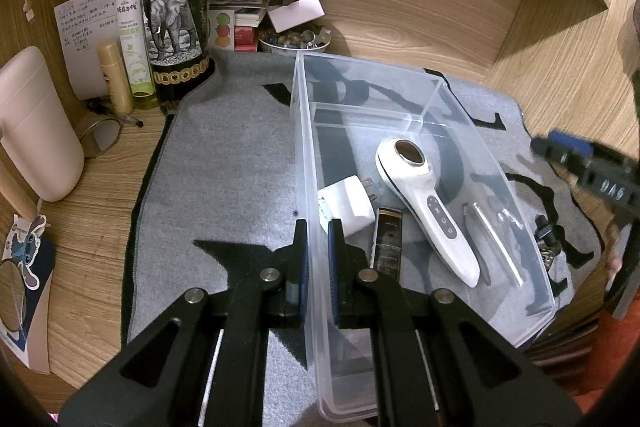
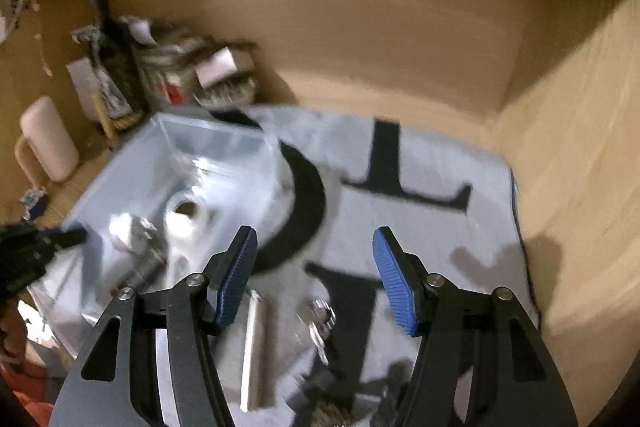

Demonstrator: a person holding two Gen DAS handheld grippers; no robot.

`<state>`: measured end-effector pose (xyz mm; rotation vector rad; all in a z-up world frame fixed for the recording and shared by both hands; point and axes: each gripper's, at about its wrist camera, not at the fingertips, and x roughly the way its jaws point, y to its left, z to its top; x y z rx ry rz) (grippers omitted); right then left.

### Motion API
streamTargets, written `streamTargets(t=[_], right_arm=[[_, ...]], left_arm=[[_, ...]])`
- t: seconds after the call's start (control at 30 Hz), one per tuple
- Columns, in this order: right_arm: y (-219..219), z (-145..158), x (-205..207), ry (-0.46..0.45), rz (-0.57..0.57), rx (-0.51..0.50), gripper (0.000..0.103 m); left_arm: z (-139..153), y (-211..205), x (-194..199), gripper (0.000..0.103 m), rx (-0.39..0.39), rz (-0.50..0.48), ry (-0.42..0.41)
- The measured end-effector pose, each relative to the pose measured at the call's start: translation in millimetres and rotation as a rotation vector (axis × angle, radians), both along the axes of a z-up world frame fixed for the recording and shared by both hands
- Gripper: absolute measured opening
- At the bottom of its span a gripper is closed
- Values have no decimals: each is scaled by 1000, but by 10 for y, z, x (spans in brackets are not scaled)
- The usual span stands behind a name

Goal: Organize rigid objects
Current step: 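Place the black-and-gold case into the clear box beside the white device, then grasp the key ring with the right gripper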

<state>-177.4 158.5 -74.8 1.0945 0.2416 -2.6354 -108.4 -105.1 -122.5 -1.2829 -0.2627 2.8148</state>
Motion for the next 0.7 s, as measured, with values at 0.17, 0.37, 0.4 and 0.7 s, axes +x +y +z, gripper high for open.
streamTargets(t=[0.17, 0.37, 0.4, 0.7], right_arm=[[121, -350, -33, -109, -27, 4, 57], [116, -685, -16, -212, -19, 41, 57], [100, -736, -17, -229, -12, 55, 57], [117, -810, 51, -228, 9, 34, 38]], left_arm=[[3, -3, -8, 8, -2, -1, 0], [2, 0, -6, 8, 0, 2, 1], [0, 6, -1, 8, 0, 1, 0], [-1, 9, 0, 8, -1, 2, 1]])
